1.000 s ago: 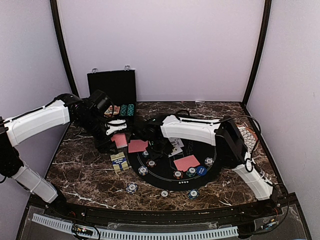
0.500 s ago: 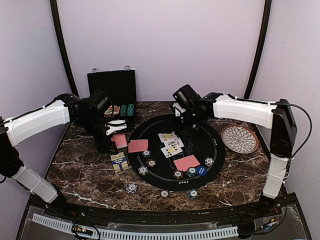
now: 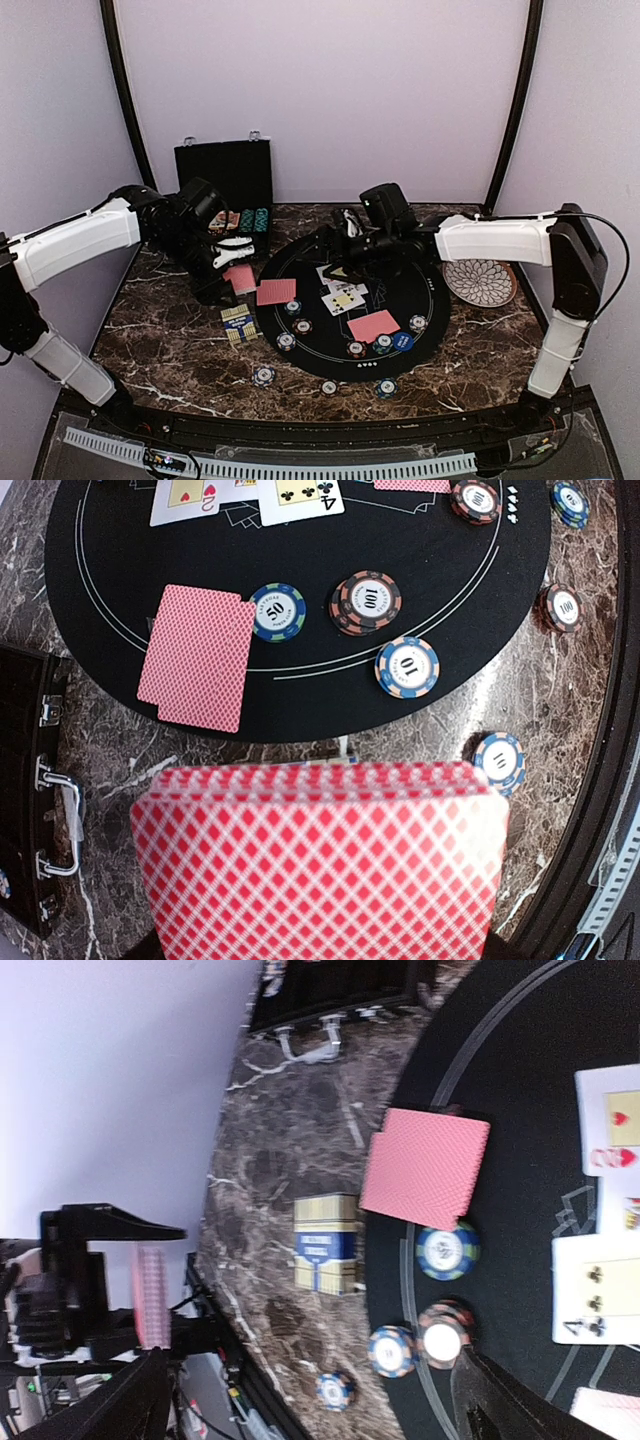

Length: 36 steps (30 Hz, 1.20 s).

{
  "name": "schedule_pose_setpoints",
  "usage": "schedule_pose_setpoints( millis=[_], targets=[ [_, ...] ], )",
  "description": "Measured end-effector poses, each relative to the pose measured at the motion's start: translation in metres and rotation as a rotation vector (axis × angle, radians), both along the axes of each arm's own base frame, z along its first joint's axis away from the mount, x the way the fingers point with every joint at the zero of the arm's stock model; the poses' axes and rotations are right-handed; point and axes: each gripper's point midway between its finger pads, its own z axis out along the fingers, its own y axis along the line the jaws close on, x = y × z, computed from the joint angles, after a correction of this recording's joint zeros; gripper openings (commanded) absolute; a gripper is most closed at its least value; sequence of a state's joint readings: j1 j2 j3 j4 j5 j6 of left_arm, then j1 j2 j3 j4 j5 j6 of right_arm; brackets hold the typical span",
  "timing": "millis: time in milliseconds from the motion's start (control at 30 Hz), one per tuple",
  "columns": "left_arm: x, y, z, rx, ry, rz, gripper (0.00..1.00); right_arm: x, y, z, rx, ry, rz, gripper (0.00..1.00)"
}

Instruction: Distribute texas hold em gaming equipment

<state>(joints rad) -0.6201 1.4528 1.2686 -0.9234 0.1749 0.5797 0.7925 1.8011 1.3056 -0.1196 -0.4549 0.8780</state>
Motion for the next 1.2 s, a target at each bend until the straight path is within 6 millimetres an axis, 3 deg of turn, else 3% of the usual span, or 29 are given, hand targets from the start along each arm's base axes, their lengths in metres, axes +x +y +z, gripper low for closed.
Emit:
schedule_pose_setpoints(
  millis=[167,400,1200],
  targets=[
    [0.001,-0.002,0.0,-0.007,0.006,0.003,0.0,-0.02,0.042,0.03,0.185,0.003,0.079,0.92],
    [0.003,-0.007,0.002,-0.022,0.018,0.006,0.0,-0.045,0.075,0.02,0.27,0.087,0.154,0.81],
    [0.001,-0.011,0.006,-0.044,0.032,0.005,0.0,-0.056,0.119,0.018,0.395,0.19,0.202,0.77]
  ],
)
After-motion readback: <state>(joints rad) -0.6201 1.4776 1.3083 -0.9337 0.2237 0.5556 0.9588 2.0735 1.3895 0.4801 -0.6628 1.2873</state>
